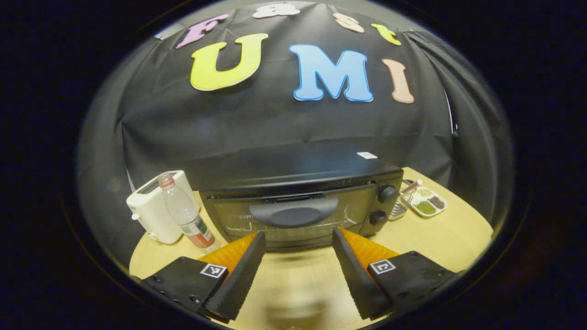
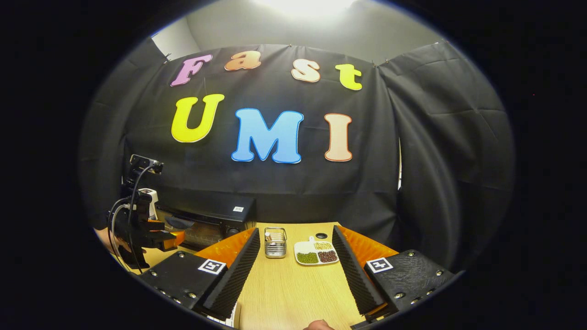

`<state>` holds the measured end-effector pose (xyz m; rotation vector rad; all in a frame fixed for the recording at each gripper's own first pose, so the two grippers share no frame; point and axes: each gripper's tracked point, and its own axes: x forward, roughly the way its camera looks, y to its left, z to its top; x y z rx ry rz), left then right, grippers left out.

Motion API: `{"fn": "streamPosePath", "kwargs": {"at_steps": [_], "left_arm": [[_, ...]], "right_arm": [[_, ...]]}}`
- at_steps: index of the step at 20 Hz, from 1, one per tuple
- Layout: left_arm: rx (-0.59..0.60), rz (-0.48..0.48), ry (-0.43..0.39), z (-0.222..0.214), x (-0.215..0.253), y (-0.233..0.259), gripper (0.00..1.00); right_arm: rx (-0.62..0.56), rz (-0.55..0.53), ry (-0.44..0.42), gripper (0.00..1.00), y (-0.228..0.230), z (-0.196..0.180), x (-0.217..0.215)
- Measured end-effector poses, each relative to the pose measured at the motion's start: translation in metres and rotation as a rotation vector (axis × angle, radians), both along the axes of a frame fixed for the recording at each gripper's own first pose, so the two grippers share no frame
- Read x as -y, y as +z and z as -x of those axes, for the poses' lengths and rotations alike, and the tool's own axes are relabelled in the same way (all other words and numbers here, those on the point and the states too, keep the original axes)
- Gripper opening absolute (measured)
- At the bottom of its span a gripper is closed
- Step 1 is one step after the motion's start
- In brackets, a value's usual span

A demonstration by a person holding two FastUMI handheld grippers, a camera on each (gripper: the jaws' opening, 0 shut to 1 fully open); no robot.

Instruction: Open the electric oven with the left hand, put the food in, and close the electric oven.

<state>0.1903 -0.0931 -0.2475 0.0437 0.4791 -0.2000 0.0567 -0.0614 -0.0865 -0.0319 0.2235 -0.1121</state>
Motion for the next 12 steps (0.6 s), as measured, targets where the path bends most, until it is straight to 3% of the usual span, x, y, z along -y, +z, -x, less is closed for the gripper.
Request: {"fn": "streamPosePath", "kwargs": {"at_steps": [2, 4, 5, 6, 8, 9, 12], "left_arm": [[0.032, 0.014, -0.006, 0.002, 0.000, 0.019, 1.00], [0.071, 0.030, -0.016, 0.011, 0.006, 0.043, 0.91], [0.097, 0.029, -0.015, 0.015, 0.007, 0.055, 0.98], [0.123, 0.023, -0.005, 0.022, 0.005, 0.069, 1.00], [0.179, 0.031, 0.030, 0.041, 0.003, 0.101, 0.91], [0.212, 0.042, 0.046, 0.052, 0.002, 0.118, 1.00], [0.284, 0.034, 0.098, 0.090, -0.003, 0.161, 0.97]], "right_arm": [[0.010, -0.012, -0.001, 0.96, 0.005, -0.004, -0.001], [0.026, -0.022, 0.011, 0.96, 0.011, -0.007, -0.002], [0.043, -0.028, 0.018, 0.96, 0.016, -0.009, -0.001], [0.057, -0.039, 0.032, 0.96, 0.020, -0.010, -0.001], [0.077, -0.057, 0.056, 0.96, 0.027, -0.005, 0.001], [0.088, -0.062, 0.071, 0.96, 0.028, -0.005, 0.005], [0.109, -0.065, 0.106, 0.96, 0.035, 0.002, 0.014]]}}
